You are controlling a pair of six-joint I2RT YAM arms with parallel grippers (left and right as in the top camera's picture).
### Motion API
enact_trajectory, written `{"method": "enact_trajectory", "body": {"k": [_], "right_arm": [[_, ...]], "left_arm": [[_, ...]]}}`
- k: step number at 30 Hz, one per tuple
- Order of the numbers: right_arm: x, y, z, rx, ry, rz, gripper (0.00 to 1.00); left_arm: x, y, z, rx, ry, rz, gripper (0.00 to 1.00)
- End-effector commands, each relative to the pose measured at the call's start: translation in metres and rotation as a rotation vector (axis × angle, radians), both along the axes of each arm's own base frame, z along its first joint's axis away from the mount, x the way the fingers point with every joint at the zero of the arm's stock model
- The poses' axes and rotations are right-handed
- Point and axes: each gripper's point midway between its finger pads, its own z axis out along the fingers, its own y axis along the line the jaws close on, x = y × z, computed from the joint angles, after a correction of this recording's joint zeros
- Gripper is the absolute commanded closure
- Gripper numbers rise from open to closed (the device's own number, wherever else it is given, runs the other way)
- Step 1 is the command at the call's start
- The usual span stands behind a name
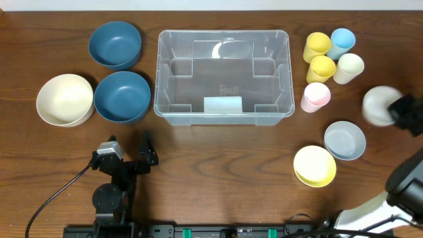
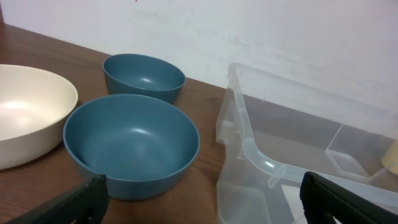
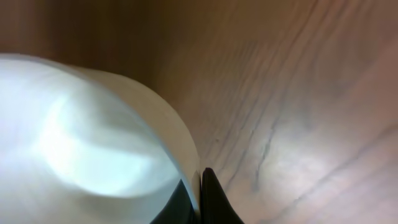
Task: Pack container
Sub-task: 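Lift the white bowl and carry it over the clear container, then lower the white bowl into the container and release it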
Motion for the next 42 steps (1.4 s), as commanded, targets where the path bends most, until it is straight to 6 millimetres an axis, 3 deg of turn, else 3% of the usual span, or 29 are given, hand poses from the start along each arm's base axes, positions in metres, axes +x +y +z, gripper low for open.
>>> {"method": "enact_trajectory", "body": {"k": [1,5,10,13,16,22,25,29,36,42], "right_arm": [[0.023,-0.004,0.095,-0.094,-0.217,0.035,0.98],[0.045,0.034,0.171,-0.087,-0.424,0.17,0.99],[0.07,0.133,0.255,-0.085,-0.696,0.456,0.99],[0.077,0.208,0.284,-0.105,-0.789,0.666,0.98],[0.08,0.274,0.29,-0.149,-0.807,0.827,0.98],[0.089,0.351,0.26,-0.38,-0.684,0.975,0.99],[0.102,0.382,0.227,-0.435,-0.601,1.05,0.99],[0.127,0.406,0.173,-0.461,-0.501,1.09,0.99],[0.168,0.417,0.105,-0.456,-0.434,1.088,0.99],[0.186,0.401,0.065,-0.45,-0.374,1.017,0.98]], "left_arm": [[-0.001,0.003,-0.016,0.018,0.048,0.012,0.02],[-0.001,0.003,-0.016,0.018,0.048,0.012,0.02],[-0.001,0.003,-0.016,0.018,0.048,0.012,0.02],[-0.001,0.003,-0.016,0.018,0.048,0.012,0.02],[-0.001,0.003,-0.016,0.018,0.048,0.012,0.02],[-0.001,0.003,-0.016,0.018,0.048,0.012,0.02],[-0.001,0.003,-0.016,0.018,0.048,0.012,0.02],[-0.001,0.003,-0.016,0.018,0.048,0.012,0.02],[-0.001,0.003,-0.016,0.018,0.048,0.012,0.02],[-0.001,0.003,-0.016,0.018,0.048,0.012,0.02]]}}
